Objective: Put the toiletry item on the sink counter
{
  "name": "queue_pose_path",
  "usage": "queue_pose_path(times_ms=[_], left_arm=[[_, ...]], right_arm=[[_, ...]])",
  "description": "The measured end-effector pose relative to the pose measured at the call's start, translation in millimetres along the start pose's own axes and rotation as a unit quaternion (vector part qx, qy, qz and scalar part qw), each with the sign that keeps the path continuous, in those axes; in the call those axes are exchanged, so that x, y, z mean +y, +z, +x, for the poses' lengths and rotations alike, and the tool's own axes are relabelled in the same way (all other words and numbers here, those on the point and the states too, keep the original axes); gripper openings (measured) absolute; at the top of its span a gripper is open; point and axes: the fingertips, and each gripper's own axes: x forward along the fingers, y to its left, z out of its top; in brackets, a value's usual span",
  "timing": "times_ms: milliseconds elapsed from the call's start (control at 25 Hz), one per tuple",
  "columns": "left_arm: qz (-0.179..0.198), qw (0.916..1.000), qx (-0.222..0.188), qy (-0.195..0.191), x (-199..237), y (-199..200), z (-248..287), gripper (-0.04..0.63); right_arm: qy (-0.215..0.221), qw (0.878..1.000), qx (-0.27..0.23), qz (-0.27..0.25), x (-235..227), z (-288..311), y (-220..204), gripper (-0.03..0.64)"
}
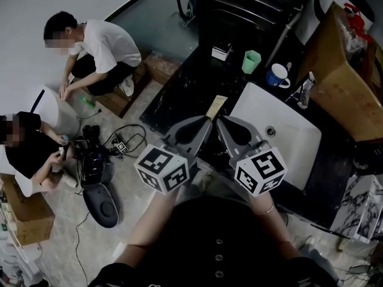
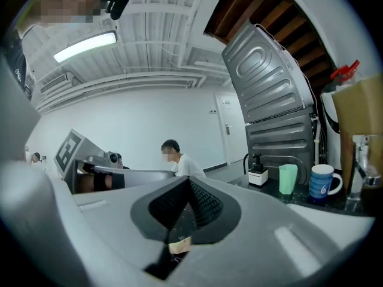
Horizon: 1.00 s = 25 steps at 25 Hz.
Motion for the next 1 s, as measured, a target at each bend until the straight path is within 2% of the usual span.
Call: queue_pose_path(times_ms=[1000], left_arm=[[0.006, 0.9997, 0.023, -0.004, 3.5, -6.2, 3.0, 0.017]], right_arm=[[-0.002, 1.0, 0.019, 0.004, -2.1, 0.1, -12.7, 0.003]])
